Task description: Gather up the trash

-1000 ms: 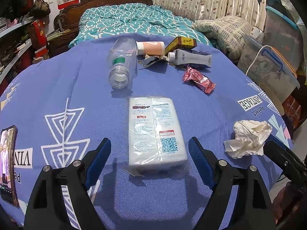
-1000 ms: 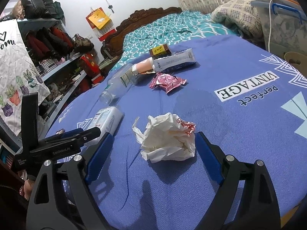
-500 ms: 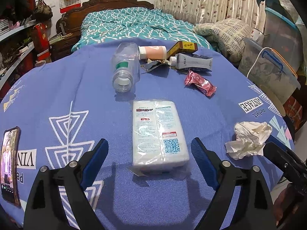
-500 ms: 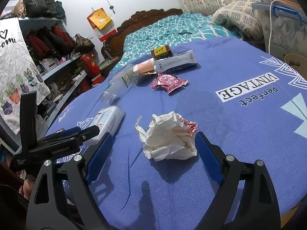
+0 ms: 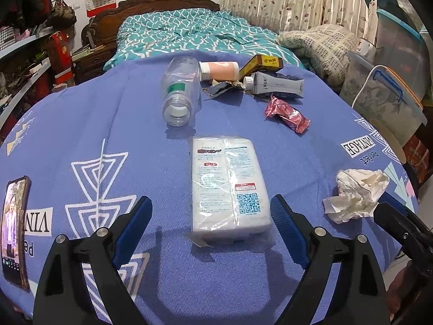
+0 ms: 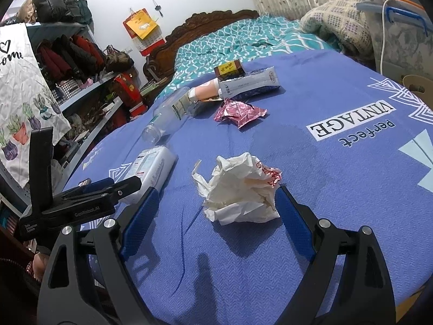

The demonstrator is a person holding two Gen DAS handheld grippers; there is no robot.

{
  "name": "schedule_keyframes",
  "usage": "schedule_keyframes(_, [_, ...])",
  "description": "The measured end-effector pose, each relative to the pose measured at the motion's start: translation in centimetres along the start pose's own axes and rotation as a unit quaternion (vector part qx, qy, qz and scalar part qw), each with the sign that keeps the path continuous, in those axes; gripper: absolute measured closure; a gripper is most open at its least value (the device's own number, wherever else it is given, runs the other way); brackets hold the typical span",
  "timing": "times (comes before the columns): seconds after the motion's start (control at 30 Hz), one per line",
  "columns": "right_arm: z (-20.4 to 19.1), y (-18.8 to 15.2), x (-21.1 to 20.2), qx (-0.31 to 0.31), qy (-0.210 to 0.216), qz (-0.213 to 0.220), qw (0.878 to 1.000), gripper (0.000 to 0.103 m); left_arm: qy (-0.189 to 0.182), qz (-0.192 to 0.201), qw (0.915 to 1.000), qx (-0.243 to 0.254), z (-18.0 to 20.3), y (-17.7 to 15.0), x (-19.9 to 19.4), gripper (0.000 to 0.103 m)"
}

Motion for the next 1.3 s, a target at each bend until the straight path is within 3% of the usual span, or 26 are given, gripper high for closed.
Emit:
schedule_keyframes(0.77, [0.3,-0.9,1.1,0.000,-0.002,-0.019,1.000,0.016,0.016,-0.005,0.9999,0.001,-0.2,-0.3,0.4,0.013])
schedule_keyframes(1.3, [0.5,-1.1,1.7,-0.002,-0.006,-0.026,1.000,0.016,0.008,-0.016,0.9998,-0.001,0.2,-0.2,0.8,0.010])
Point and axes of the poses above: each gripper's, at about its wrist camera, not at the fingertips, and x roughly the way its jaws point, z to its right, y to its top, the point moved 9 cm from there along x, roughly the way its jaws point, and after that the axes turned 1 degree about -z, right-handed, at the moved point
